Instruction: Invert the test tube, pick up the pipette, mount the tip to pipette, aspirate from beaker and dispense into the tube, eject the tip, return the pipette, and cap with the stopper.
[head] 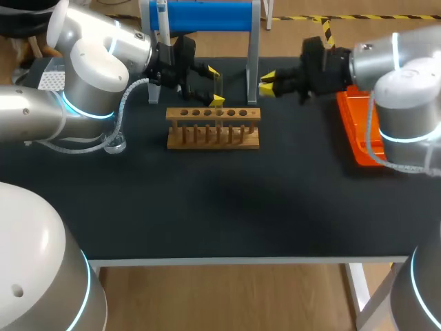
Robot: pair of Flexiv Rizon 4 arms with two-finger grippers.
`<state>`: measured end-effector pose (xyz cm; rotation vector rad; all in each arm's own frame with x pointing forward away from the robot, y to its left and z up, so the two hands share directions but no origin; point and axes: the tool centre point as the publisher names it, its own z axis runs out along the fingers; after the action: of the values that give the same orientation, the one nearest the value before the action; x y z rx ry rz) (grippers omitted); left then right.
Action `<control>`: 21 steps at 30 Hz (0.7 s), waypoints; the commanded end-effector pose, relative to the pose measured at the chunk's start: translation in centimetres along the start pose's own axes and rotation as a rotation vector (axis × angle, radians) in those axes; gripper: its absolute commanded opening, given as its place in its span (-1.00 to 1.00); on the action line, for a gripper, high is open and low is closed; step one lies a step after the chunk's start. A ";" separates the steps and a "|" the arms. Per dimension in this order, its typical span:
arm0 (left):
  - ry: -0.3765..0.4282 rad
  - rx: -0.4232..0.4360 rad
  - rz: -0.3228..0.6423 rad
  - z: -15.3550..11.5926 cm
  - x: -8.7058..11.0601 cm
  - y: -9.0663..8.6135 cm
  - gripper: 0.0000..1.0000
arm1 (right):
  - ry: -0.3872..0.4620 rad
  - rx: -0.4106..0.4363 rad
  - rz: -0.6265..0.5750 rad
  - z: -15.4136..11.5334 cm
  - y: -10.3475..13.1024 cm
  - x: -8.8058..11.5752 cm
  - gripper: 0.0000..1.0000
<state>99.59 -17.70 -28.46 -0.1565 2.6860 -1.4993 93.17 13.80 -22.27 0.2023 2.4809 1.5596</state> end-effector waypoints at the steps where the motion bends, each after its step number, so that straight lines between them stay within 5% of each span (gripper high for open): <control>1: 0.003 0.002 0.000 0.0 -0.1 0.0 1.00 | 0.013 0.040 0.005 2.4 0.9 -1.5 -1.00; 21: 0.003 0.002 0.000 0.0 -0.1 0.0 1.00 | 0.021 0.068 -0.019 6.6 4.9 -3.5 -1.00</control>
<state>99.59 -17.70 -28.46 -0.1566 2.6860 -1.4993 97.83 20.47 -20.46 0.1725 2.5350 1.4886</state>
